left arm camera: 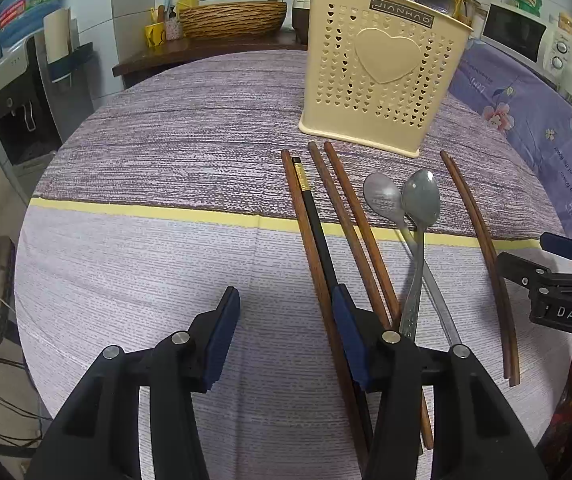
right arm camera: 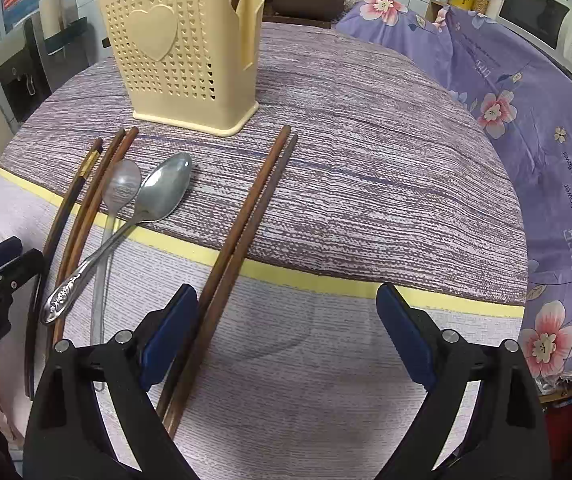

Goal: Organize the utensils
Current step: 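Move both tools back down to the remaining chopsticks, then grasp a brown wooden chopstick with the left tool while the right tool grasps another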

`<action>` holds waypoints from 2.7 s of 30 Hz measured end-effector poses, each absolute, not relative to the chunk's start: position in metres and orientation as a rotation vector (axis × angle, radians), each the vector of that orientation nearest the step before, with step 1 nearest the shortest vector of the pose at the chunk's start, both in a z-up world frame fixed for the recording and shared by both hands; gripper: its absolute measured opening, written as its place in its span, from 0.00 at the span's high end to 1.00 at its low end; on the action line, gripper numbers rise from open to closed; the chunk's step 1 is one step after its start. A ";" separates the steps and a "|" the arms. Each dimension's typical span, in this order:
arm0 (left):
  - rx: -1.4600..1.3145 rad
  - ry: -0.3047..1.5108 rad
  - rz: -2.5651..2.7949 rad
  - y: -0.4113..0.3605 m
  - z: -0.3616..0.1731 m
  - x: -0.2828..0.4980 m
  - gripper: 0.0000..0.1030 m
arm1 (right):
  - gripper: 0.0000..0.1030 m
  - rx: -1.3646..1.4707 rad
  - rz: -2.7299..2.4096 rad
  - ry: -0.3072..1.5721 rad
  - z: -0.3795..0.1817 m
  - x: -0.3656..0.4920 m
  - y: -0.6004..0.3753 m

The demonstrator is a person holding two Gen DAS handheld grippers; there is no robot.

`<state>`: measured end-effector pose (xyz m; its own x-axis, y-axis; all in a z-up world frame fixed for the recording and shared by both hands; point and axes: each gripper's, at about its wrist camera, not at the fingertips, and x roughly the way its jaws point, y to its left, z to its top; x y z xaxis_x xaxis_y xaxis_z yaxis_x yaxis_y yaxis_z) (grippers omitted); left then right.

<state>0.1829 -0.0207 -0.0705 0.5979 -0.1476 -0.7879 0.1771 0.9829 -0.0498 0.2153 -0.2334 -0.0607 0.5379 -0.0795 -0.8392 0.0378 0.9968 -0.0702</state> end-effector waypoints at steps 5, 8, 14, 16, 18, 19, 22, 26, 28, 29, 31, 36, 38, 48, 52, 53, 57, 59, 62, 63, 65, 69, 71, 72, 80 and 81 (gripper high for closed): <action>0.082 0.926 -0.176 -0.022 -0.072 0.192 0.52 | 0.13 -0.019 -0.096 1.006 -0.062 0.214 -0.244; 0.106 0.926 -0.144 -0.017 -0.073 0.197 0.52 | 0.13 -0.012 -0.096 1.001 -0.060 0.213 -0.245; 0.088 0.935 -0.137 -0.010 -0.072 0.205 0.52 | 0.13 -0.024 -0.087 1.016 -0.064 0.219 -0.236; 0.099 0.929 -0.138 -0.011 -0.073 0.203 0.52 | 0.13 -0.027 -0.097 1.019 -0.064 0.220 -0.237; 0.098 0.927 -0.140 -0.010 -0.073 0.203 0.52 | 0.13 -0.007 -0.092 1.031 -0.064 0.221 -0.242; 0.094 0.927 -0.138 -0.010 -0.073 0.203 0.52 | 0.13 0.024 -0.094 1.043 -0.064 0.223 -0.245; 0.094 0.929 -0.130 -0.012 -0.073 0.206 0.52 | 0.13 -0.038 -0.101 1.046 -0.063 0.228 -0.233; 0.103 0.927 -0.144 -0.010 -0.073 0.204 0.52 | 0.13 -0.036 -0.131 1.039 -0.063 0.225 -0.245; 0.094 0.931 -0.140 -0.004 -0.073 0.205 0.52 | 0.13 -0.061 -0.197 1.042 -0.065 0.225 -0.257; 0.088 0.934 -0.140 -0.002 -0.073 0.207 0.52 | 0.13 -0.032 -0.189 1.040 -0.066 0.225 -0.263; 0.080 0.939 -0.134 -0.001 -0.072 0.210 0.52 | 0.13 0.068 -0.147 1.007 -0.063 0.221 -0.272; 0.077 0.941 -0.127 -0.004 -0.072 0.216 0.52 | 0.13 0.051 -0.095 0.970 -0.056 0.224 -0.255; 0.078 0.939 -0.127 -0.004 -0.072 0.216 0.52 | 0.13 0.064 -0.055 0.952 -0.053 0.226 -0.245; 0.085 0.935 -0.126 -0.002 -0.072 0.221 0.52 | 0.18 0.056 -0.130 1.002 -0.067 0.232 -0.252; 0.081 0.932 -0.123 -0.002 -0.072 0.222 0.52 | 0.18 0.057 -0.112 1.018 -0.072 0.234 -0.248; 0.081 0.931 -0.122 -0.002 -0.072 0.222 0.52 | 0.18 0.036 -0.120 1.008 -0.072 0.235 -0.245; 0.085 0.930 -0.132 -0.001 -0.072 0.221 0.52 | 0.18 -0.008 -0.161 1.012 -0.070 0.237 -0.251; 0.073 0.934 -0.136 0.003 -0.072 0.221 0.52 | 0.20 0.019 -0.170 1.019 -0.070 0.237 -0.264; 0.047 0.945 -0.140 0.008 -0.071 0.226 0.52 | 0.23 0.085 -0.110 1.024 -0.069 0.238 -0.273; 0.042 0.949 -0.142 0.008 -0.071 0.229 0.52 | 0.23 0.088 -0.101 1.007 -0.067 0.238 -0.271; 0.026 0.956 -0.147 0.007 -0.070 0.236 0.52 | 0.23 0.085 -0.095 0.973 -0.063 0.238 -0.266; 0.035 0.968 -0.133 0.001 -0.070 0.250 0.53 | 0.34 0.068 -0.047 0.974 -0.060 0.258 -0.260; 0.033 0.976 -0.133 -0.002 -0.069 0.258 0.57 | 0.38 0.072 -0.023 0.982 -0.061 0.271 -0.258; 0.034 0.977 -0.126 -0.003 -0.069 0.262 0.61 | 0.39 0.069 -0.019 0.990 -0.062 0.278 -0.257; 0.047 0.998 -0.102 -0.008 -0.066 0.285 0.90 | 0.69 0.019 -0.013 1.003 -0.066 0.322 -0.244; 0.044 1.001 -0.104 -0.008 -0.066 0.288 0.91 | 0.72 0.022 -0.012 1.004 -0.066 0.326 -0.244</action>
